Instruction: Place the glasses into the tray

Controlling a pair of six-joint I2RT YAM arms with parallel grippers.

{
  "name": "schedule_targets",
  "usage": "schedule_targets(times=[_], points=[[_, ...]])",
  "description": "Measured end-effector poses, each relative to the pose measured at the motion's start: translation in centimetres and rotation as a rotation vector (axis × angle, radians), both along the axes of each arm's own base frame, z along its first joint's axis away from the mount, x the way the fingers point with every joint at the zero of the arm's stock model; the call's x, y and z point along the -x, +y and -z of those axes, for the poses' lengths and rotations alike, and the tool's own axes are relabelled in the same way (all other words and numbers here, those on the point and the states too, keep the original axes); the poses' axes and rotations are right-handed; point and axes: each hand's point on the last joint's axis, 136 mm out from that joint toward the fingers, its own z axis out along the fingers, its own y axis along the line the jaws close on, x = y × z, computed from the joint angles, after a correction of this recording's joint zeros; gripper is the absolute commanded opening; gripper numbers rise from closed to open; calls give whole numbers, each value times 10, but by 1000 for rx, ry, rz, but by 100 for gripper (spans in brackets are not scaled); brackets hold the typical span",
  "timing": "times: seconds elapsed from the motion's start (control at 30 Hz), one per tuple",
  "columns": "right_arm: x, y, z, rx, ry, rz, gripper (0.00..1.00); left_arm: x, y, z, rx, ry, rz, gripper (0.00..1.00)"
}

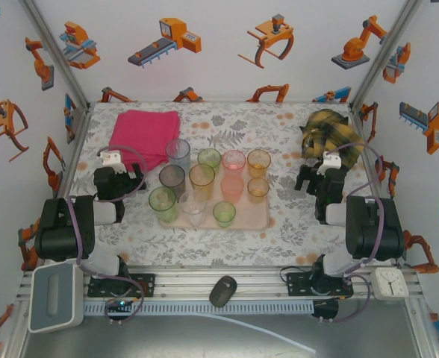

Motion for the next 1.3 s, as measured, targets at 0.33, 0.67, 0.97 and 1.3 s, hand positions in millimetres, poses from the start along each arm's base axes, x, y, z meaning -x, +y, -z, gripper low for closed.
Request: schedule_targets(times=[0.33,0.67,0.97,1.3], points=[[0,0,0,0,0,0,99,1,2,2,-8,7,-10,97],[0,5,0,1,-2,-30,99,1,0,2,-10,8,-4,97],[1,16,-7,2,-43,-100,99,1,0,2,-13,10,-6,97],[-3,12,-8,8,-35,-83,99,1,0,3,-13,13,-6,97]])
